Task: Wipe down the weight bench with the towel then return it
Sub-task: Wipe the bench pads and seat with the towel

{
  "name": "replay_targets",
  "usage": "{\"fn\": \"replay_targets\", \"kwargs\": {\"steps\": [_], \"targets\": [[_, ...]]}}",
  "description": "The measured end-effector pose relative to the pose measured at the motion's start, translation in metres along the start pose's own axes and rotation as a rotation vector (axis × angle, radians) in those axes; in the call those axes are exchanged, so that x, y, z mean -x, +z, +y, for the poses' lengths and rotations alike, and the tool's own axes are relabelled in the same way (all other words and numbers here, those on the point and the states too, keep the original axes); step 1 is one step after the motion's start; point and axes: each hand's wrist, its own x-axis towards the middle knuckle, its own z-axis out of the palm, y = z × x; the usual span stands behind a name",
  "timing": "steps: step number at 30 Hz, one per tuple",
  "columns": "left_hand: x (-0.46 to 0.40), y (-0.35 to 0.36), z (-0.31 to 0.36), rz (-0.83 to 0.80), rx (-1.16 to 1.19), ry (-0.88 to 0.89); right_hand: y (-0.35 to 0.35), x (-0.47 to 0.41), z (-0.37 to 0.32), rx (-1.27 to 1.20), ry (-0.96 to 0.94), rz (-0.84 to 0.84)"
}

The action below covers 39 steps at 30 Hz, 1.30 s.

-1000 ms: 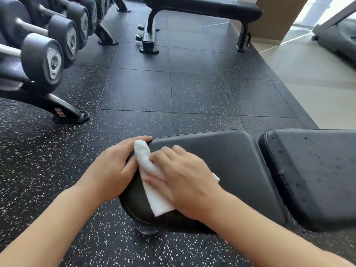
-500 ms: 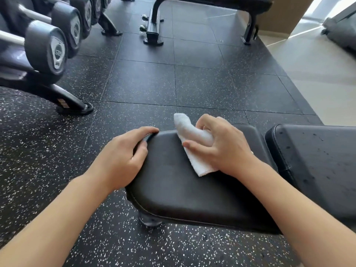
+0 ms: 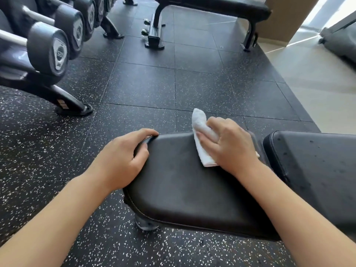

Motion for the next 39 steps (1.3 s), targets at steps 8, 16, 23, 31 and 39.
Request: {"fn": "replay_targets", "kwargs": {"steps": [8, 16, 23, 31, 39], "targets": [[0.000, -0.001, 0.000, -0.015, -0.002, 0.007, 0.011, 0.030, -0.062, -0.108, -0.365, -0.131], [0.016, -0.010, 0.001, -0.054, -0.040, -0.019, 0.001, -0.026, 0.028, 0.051, 0.141, -0.007], [0.022, -0.030, -0.014, -0.074, -0.040, -0.085, 0.029, -0.033, -0.062, 0.061, -0.009, -0.076], [0.003, -0.046, -0.039, 0.046, -0.020, -0.198, 0.027, 0.059, -0.129, -0.081, -0.423, -0.167], [-0.003, -0.011, 0.004, -0.070, -0.023, -0.038, -0.019, 0.034, 0.014, 0.106, 0.050, -0.040]]}}
